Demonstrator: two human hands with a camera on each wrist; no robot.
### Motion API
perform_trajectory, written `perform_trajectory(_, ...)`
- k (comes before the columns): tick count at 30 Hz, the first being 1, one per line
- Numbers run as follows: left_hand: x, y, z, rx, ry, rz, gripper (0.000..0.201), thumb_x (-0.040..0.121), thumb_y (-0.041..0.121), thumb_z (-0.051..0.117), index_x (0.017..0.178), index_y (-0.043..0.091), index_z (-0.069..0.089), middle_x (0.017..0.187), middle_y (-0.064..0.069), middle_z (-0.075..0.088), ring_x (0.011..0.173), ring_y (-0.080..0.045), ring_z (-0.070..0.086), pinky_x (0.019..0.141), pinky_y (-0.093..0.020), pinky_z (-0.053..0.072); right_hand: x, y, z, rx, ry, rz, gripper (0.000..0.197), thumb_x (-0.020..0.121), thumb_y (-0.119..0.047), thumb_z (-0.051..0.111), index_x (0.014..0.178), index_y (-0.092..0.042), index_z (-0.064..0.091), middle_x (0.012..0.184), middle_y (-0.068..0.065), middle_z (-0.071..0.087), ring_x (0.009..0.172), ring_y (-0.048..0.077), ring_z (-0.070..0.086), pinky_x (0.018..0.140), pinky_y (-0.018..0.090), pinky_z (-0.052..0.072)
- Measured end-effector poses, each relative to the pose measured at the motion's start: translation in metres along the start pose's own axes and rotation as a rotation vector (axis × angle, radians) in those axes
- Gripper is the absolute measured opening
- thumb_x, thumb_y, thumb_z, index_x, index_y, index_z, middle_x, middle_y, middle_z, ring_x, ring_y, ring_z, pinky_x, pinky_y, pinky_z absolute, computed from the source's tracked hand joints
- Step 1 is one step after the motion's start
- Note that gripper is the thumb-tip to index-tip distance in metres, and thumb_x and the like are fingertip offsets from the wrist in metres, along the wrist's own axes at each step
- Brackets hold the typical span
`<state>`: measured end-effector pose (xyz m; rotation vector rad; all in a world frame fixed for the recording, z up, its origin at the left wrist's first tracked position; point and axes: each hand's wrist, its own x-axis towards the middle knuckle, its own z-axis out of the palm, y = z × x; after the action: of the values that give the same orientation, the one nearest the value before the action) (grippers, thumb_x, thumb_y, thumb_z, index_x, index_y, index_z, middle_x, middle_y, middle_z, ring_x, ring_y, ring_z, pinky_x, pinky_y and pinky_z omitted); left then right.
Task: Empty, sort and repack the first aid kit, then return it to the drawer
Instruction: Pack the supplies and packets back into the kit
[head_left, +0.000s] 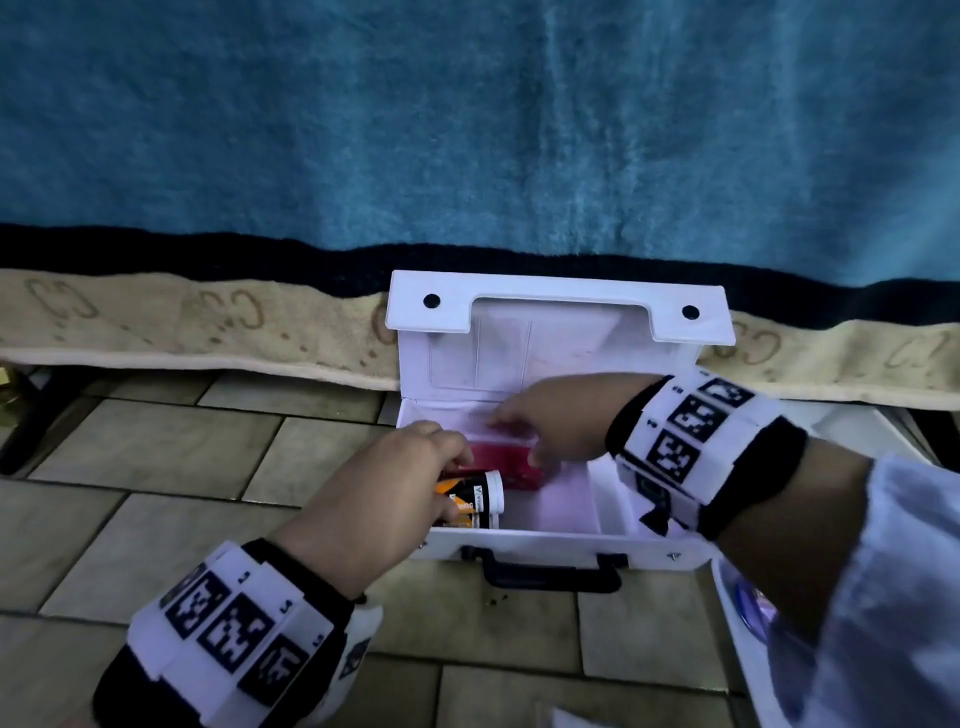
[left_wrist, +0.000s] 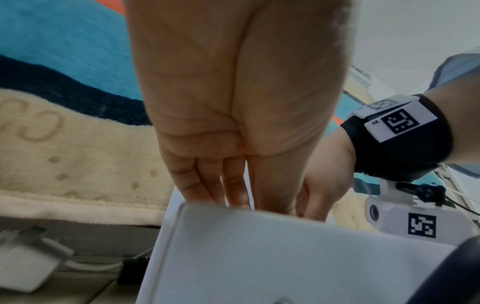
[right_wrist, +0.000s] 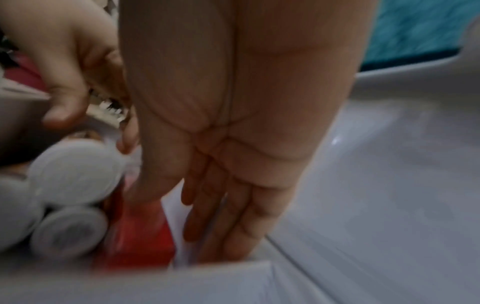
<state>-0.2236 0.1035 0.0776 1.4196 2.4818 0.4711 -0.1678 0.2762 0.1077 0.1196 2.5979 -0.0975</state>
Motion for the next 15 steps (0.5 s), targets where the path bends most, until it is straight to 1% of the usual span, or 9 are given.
perform_trajectory(1,-0.002,0.001,0.000,-0.001,0.032,0.011,0.037,0.082,0.024,0.069,0.117,0.028,0.057,0.114,0.011,0.053,0.106,-0.009,0.052,0.090,-0.023,0.042,-0.006,0.001,-0.003,0.029,0.035,0.019,0.053,0.088,-0.017,0.062,0.137,-0.021,0.044,0.128,0.000,0.057,0.113,0.019,0.054,0.092,0.029,0.041)
perform_trajectory(2,-0.004,0.003,-0.001,0.005,0.071,0.031,0.035,0.083,0.026,0.068,0.115,0.028,0.057,0.112,0.012,0.052,0.105,-0.008,0.052,0.087,-0.020,0.040,-0.013,0.002,-0.007,0.069,0.067,0.034,0.052,0.090,-0.018,0.060,0.139,-0.022,0.042,0.129,-0.003,0.056,0.115,0.017,0.054,0.095,0.027,0.040)
perform_trajectory(4,-0.011,0.012,-0.001,-0.005,0.162,0.108,0.026,0.083,0.028,0.067,0.108,0.026,0.060,0.103,0.013,0.050,0.097,-0.007,0.052,0.081,-0.017,0.038,-0.034,0.004,-0.013,0.159,0.125,0.050,0.050,0.092,-0.020,0.057,0.139,-0.026,0.042,0.128,-0.008,0.057,0.106,0.011,0.054,0.093,0.023,0.039)
perform_trajectory(5,-0.015,0.017,-0.002,-0.027,0.199,0.150,0.019,0.083,0.029,0.066,0.102,0.025,0.062,0.096,0.013,0.050,0.092,-0.007,0.053,0.078,-0.018,0.039,-0.042,0.003,-0.016,0.184,0.156,0.049,0.049,0.092,-0.021,0.057,0.138,-0.027,0.042,0.127,-0.009,0.058,0.100,0.008,0.052,0.092,0.022,0.038)
perform_trajectory(7,-0.025,0.036,-0.002,-0.072,0.204,0.259,0.011,0.081,0.034,0.061,0.088,0.026,0.062,0.083,0.015,0.048,0.079,-0.004,0.051,0.069,-0.018,0.042,-0.065,0.006,-0.015,0.222,0.217,0.059,0.048,0.092,-0.023,0.057,0.137,-0.028,0.043,0.125,-0.011,0.058,0.095,0.005,0.048,0.089,0.021,0.038)
perform_trajectory(9,-0.034,0.055,0.004,-0.065,0.089,0.379,0.010,0.079,0.037,0.057,0.083,0.028,0.059,0.075,0.016,0.043,0.070,-0.001,0.046,0.063,-0.015,0.038,-0.086,0.010,-0.008,0.270,0.264,0.097,0.047,0.091,-0.026,0.058,0.136,-0.031,0.044,0.120,-0.013,0.059,0.097,0.006,0.051,0.092,0.022,0.040)
perform_trajectory(10,-0.037,0.065,0.010,-0.037,-0.007,0.436,0.013,0.082,0.040,0.057,0.085,0.028,0.058,0.076,0.016,0.042,0.072,-0.001,0.046,0.065,-0.017,0.038,-0.096,0.013,-0.003,0.295,0.285,0.127,0.046,0.091,-0.028,0.059,0.134,-0.033,0.045,0.115,-0.015,0.059,0.099,0.006,0.054,0.094,0.024,0.041)
perform_trajectory(12,-0.043,0.078,0.028,0.033,-0.181,0.495,0.021,0.085,0.046,0.057,0.094,0.028,0.055,0.087,0.013,0.047,0.084,-0.005,0.050,0.073,-0.023,0.040,-0.116,0.020,0.008,0.348,0.327,0.193,0.044,0.089,-0.030,0.060,0.131,-0.035,0.049,0.109,-0.017,0.058,0.101,0.007,0.058,0.093,0.025,0.044)
perform_trajectory(15,-0.046,0.090,0.052,0.198,-0.347,0.524,0.040,0.080,0.055,0.059,0.107,0.027,0.053,0.106,0.006,0.050,0.104,-0.019,0.051,0.086,-0.033,0.043,-0.147,0.033,0.024,0.453,0.411,0.300,0.040,0.086,-0.027,0.064,0.125,-0.032,0.055,0.106,-0.014,0.063,0.097,0.009,0.061,0.091,0.026,0.046)
